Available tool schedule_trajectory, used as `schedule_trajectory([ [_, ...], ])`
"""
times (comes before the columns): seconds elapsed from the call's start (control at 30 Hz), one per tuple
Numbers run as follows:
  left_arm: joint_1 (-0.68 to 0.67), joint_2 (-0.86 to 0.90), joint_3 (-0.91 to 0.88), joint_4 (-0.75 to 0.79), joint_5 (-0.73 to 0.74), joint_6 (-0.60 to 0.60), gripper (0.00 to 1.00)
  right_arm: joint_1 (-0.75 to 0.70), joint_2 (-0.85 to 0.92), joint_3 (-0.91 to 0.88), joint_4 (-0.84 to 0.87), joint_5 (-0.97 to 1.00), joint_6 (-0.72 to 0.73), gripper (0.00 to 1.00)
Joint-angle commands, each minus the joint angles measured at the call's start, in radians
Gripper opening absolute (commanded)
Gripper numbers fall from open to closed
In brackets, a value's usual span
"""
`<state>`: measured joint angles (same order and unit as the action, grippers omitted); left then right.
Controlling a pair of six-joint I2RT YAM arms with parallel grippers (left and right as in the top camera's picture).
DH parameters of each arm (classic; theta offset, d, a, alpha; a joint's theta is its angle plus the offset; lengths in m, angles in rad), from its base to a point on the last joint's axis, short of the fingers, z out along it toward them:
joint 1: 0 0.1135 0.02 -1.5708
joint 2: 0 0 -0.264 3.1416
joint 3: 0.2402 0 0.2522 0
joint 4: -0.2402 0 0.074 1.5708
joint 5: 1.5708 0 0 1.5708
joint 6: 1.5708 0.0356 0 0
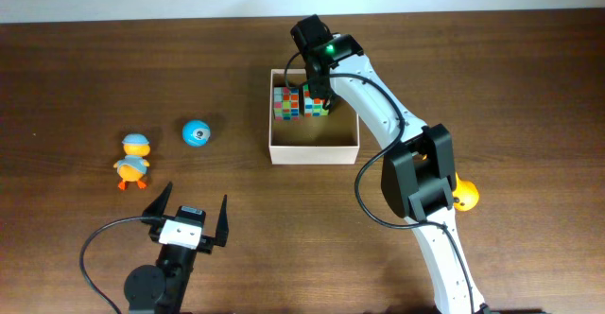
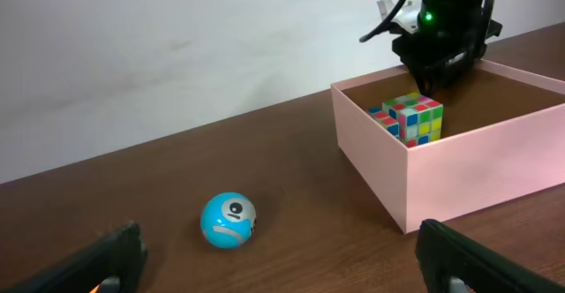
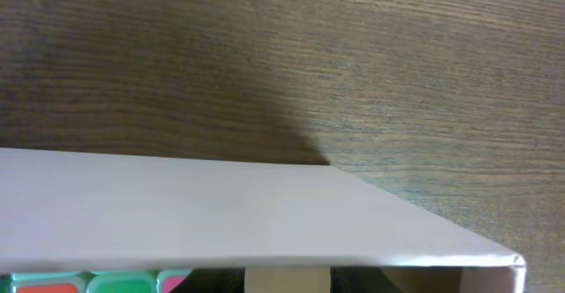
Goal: Pack container
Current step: 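Lower the second cube beside the first and open the right gripper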
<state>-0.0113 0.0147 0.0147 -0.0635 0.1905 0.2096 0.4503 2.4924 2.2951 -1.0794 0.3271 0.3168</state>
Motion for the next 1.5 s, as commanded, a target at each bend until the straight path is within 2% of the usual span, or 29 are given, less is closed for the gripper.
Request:
schedule_trajectory([
  [0.0,0.006,-0.010,-0.006,-0.001,-0.003,0.013,0.99,-0.007,0.024,-0.012,-0.003,-0.002,0.002,0.26],
  [0.4,0.006,-0.010,-0.006,-0.001,-0.003,0.013,0.99,-0.006,0.024,-0.012,0.006,-0.100,-0.025,0.26],
  [1.17,0.006,-0.010,-0.006,-0.001,-0.003,0.013,0.99,-0.007,0.021,-0.011,0.013,-0.106,-0.056,0.27],
  [1.47,0.006,-0.010,-0.006,-0.001,-0.003,0.013,0.99,-0.006,0.002,0.074,-0.040,-0.087,-0.082,0.38],
])
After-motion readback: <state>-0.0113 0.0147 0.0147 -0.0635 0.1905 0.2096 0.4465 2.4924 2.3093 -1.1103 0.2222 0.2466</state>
